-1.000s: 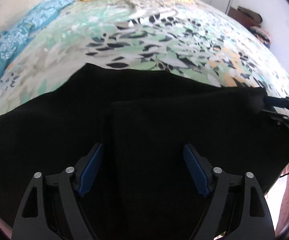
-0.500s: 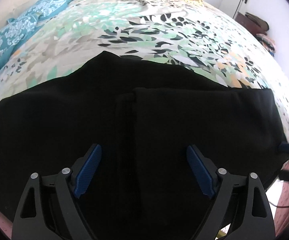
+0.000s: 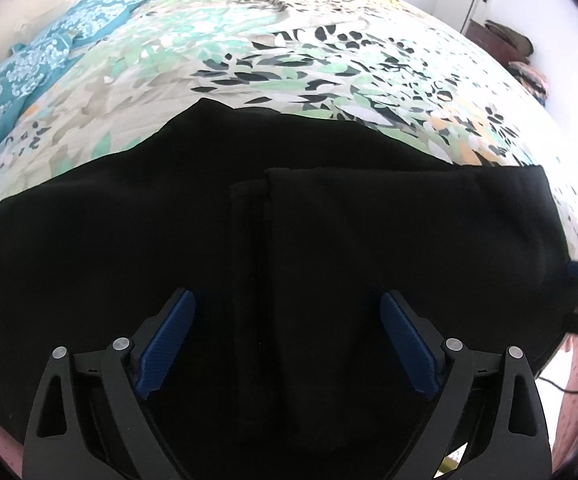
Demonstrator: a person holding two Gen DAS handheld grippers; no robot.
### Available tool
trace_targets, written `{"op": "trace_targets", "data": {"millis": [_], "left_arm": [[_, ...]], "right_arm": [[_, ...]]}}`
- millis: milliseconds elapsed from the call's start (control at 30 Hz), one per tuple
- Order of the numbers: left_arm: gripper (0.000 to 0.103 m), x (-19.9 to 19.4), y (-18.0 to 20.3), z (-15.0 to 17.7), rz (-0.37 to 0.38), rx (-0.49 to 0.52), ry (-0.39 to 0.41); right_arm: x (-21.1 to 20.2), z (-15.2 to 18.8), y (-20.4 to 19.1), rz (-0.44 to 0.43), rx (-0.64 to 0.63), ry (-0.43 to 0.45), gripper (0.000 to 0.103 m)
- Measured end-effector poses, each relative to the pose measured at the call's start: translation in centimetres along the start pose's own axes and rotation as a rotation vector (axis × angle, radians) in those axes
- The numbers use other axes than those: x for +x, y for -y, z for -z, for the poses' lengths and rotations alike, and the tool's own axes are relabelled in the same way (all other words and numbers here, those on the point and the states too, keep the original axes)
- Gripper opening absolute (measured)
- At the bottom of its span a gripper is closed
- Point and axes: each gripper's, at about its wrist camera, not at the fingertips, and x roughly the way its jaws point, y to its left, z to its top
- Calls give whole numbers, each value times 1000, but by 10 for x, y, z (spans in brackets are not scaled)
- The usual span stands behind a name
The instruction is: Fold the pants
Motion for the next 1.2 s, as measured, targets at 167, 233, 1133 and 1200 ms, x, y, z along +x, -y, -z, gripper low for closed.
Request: {"op": "trace_targets", "data": {"millis": [167, 233, 1133, 1200], "left_arm": [[96, 0, 0, 0, 0, 2, 2], [96, 0, 1, 0, -1, 4, 2], [100, -20, -9, -3, -13, -50, -11], [100, -43, -31, -8, 16, -120, 39]], "right_arm": [[-26, -21, -6, -11, -49, 162, 103], [-19, -35, -12, 98, -83, 156, 103], [6, 3, 26, 227, 55, -36, 103], [2, 4, 25, 228, 45, -9, 103]]}}
